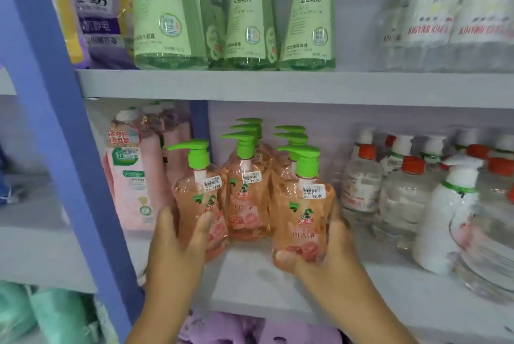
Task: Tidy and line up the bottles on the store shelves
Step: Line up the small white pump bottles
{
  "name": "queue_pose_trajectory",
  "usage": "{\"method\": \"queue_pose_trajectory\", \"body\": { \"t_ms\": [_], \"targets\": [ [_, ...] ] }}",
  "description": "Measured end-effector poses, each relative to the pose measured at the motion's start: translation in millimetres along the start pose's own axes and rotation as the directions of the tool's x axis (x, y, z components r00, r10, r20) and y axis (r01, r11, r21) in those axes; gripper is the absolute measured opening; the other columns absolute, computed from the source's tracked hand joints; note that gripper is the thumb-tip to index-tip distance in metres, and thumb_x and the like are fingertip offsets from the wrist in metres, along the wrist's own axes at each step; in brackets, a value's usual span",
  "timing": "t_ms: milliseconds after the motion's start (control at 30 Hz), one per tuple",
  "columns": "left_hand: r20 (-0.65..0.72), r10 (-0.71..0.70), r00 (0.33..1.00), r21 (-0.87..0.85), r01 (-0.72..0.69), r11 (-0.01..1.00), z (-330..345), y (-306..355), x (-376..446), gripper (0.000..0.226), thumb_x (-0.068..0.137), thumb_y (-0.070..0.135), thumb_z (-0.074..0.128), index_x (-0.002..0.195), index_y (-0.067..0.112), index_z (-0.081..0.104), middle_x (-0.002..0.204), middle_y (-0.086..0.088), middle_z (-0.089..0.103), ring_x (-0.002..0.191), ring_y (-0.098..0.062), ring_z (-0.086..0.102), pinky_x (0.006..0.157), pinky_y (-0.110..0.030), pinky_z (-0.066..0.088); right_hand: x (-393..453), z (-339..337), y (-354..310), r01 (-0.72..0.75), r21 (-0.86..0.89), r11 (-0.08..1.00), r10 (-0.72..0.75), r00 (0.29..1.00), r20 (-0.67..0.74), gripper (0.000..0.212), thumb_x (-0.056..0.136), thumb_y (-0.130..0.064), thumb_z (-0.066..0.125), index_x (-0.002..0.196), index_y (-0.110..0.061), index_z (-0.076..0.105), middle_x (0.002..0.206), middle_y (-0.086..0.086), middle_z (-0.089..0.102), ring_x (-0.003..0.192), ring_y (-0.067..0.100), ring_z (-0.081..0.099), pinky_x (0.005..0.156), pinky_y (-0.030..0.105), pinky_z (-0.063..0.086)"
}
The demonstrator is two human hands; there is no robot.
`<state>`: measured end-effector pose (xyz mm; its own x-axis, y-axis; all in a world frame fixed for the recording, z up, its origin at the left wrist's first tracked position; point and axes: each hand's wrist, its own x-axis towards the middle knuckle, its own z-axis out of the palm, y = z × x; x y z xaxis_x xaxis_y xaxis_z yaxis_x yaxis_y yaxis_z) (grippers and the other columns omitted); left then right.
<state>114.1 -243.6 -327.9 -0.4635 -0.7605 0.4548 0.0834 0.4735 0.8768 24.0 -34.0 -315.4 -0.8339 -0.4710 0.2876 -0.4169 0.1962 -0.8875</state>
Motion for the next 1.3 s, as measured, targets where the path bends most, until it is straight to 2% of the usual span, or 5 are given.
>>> {"method": "queue_pose_trajectory", "body": {
  "t_ms": [100, 333, 600, 1100, 1300],
  "targets": [
    [0.098, -0.016, 0.995, -0.090, 0.025, 0.996, -7, -9, 2, 0.031, 0.091, 0.033, 0.074, 0.110, 0.051, 0.059, 0.102, 0.034, 0.070, 0.099, 0.004, 0.068, 0.081, -0.025, 0.054, 4, 14, 7, -0.019, -0.008, 1.000, 0.018, 0.992, -0.129, 0.102, 0.068, -0.018, 0.091, 0.144, -0.052, 0.033, 0.131, -0.017, 0.048, 0.103, -0.014, 0.061, 0.090, 0.007, 0.047],
    [0.430, 0.127, 0.894, -0.181, -0.053, 0.982, -11, -4, 0, 0.032, 0.092, 0.049, 0.068, 0.124, 0.049, 0.063, 0.118, 0.019, 0.072, 0.106, 0.005, 0.067, 0.090, -0.018, 0.052, 6, 20, 19, -0.018, -0.062, 0.998, 0.005, 0.979, -0.205, 0.093, 0.074, -0.026, 0.089, 0.147, -0.047, 0.035, 0.135, -0.021, 0.057, 0.118, -0.010, 0.058, 0.103, 0.015, 0.046],
    [0.467, 0.164, 0.869, -0.008, -0.181, 0.983, 4, -15, -12, 0.090, 0.067, 0.049, 0.084, 0.140, 0.062, 0.034, 0.120, 0.030, 0.058, 0.096, 0.010, 0.065, 0.078, -0.001, 0.044, 4, 17, 19, 0.017, -0.061, 0.998, -0.029, 0.980, -0.195, 0.081, 0.085, -0.022, 0.079, 0.148, -0.047, 0.034, 0.132, -0.029, 0.059, 0.116, -0.013, 0.058, 0.098, 0.009, 0.046],
    [0.369, 0.110, 0.923, -0.078, -0.087, 0.993, 12, -17, -10, 0.055, 0.067, 0.052, 0.075, 0.115, 0.063, 0.051, 0.113, 0.036, 0.054, 0.093, 0.004, 0.065, 0.077, -0.022, 0.052, 9, 14, 31, 0.039, -0.052, 0.998, -0.046, 0.987, -0.152, 0.087, 0.086, -0.023, 0.079, 0.154, -0.046, 0.028, 0.140, -0.017, 0.057, 0.120, -0.004, 0.061, 0.104, 0.029, 0.051],
    [0.370, 0.102, 0.923, -0.100, -0.070, 0.993, 12, -14, -8, 0.061, 0.063, 0.067, 0.079, 0.116, 0.070, 0.050, 0.118, 0.038, 0.057, 0.100, 0.011, 0.064, 0.080, -0.006, 0.048, 10, 16, 33, 0.042, -0.091, 0.995, -0.055, 0.987, -0.149, 0.090, 0.088, -0.033, 0.076, 0.158, -0.043, 0.020, 0.143, -0.020, 0.051, 0.120, -0.012, 0.055, 0.098, 0.009, 0.046]
  ]
}}
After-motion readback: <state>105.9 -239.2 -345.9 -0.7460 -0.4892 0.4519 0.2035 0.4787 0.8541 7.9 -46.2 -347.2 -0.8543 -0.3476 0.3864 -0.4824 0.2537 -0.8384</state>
